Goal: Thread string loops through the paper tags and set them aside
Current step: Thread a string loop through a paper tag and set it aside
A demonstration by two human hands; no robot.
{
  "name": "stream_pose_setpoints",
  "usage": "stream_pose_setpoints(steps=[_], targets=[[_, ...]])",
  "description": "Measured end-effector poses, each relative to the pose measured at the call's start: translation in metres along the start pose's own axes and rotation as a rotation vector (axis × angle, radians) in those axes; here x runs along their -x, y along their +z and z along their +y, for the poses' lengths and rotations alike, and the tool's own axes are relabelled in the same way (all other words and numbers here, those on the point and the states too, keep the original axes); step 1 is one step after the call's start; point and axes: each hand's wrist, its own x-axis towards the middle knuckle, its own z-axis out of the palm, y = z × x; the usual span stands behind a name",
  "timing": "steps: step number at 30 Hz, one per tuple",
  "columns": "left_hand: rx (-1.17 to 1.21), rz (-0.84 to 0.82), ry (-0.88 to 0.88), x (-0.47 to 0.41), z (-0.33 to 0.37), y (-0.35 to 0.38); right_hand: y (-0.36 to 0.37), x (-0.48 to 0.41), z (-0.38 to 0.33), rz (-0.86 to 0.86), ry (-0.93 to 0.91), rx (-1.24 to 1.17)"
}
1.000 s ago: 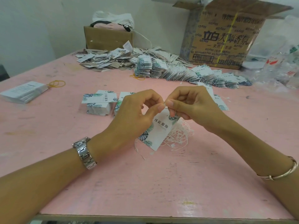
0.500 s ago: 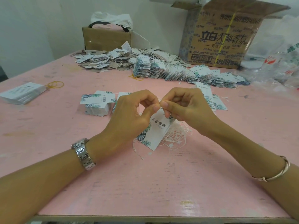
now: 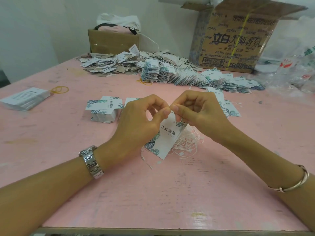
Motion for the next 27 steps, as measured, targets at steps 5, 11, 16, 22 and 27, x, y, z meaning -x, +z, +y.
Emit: stream_pose_setpoints(steps=[5,11,16,22,27], targets=[[0.076,0.026,-0.003,-0.002,0.005,0.000,-0.009,-0.003,-0.003,-0.018,0.083,-0.152],[0.058,-0.163,-0.035,-0.007,-0.002,0.000,-0.016,-0.009,-0.003,-0.053,0.304,-0.500],[0.018,-0.359,-0.095,-0.004,-0.015,0.000,-0.022,-0.012,-0.006,-0.045,0.352,-0.694],[0.015,-0.304,-0.034,-0.009,-0.013,0.000,-0.029,-0.016,-0.003,0.014,0.375,-0.832],[0.133,-0.241,-0.120,-0.010,-0.009,-0.003,-0.034,-0.019,0.000,0.105,0.395,-0.893]])
